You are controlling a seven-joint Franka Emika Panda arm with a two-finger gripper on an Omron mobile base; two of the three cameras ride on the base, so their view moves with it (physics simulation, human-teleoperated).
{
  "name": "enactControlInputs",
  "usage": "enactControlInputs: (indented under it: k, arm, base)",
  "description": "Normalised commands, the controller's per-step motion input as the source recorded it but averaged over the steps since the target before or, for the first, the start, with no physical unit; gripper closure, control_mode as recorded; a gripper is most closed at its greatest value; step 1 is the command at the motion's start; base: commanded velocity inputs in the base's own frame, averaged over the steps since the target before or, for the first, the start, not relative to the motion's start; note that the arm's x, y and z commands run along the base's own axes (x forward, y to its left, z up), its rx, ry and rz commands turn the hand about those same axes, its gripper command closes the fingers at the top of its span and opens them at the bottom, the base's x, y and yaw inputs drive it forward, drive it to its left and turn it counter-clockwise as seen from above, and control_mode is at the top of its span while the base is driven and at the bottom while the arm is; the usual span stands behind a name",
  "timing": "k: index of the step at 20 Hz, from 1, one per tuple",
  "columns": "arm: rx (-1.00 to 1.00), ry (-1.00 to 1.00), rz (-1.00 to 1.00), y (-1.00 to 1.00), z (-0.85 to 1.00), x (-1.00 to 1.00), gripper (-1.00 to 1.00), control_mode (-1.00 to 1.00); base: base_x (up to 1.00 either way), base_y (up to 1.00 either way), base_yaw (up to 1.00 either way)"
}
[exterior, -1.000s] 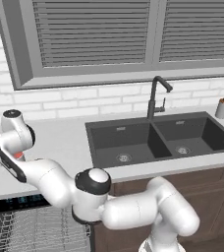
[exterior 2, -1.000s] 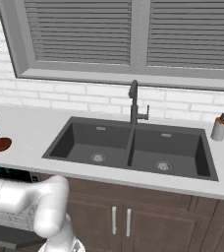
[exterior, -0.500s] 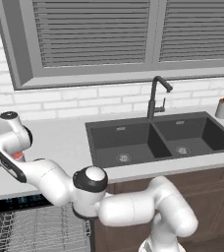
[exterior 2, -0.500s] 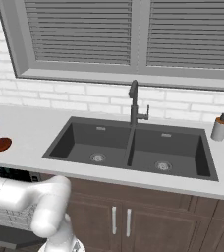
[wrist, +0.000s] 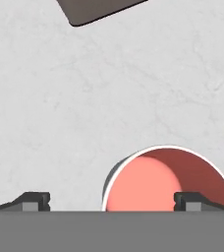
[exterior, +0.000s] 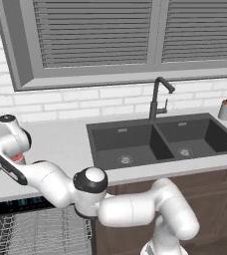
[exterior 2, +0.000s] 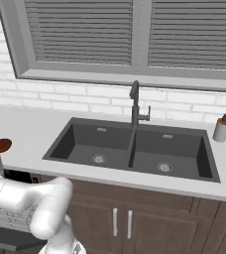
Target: Pick up the cup and bowl from the counter, place them in the dishwasher, and close the dishwasher door.
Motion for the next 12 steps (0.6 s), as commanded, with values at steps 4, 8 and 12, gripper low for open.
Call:
enactControlInputs:
  k: [4,8,12]
  arm:
    - [0.00,0.03,0.04,0.00,-0.28,0.11,-1.00,-1.00]
    - [0.00,0.04,0.05,0.00,-0.33,0.05,1.00,-1.00]
    - [0.00,0.01,0.05,0.00,-0.15,0.00,1.00,-1.00]
  base:
    - [0.00,0.00,0.00]
    - [0.00,0.00,0.00]
    - [0.00,0.00,0.00]
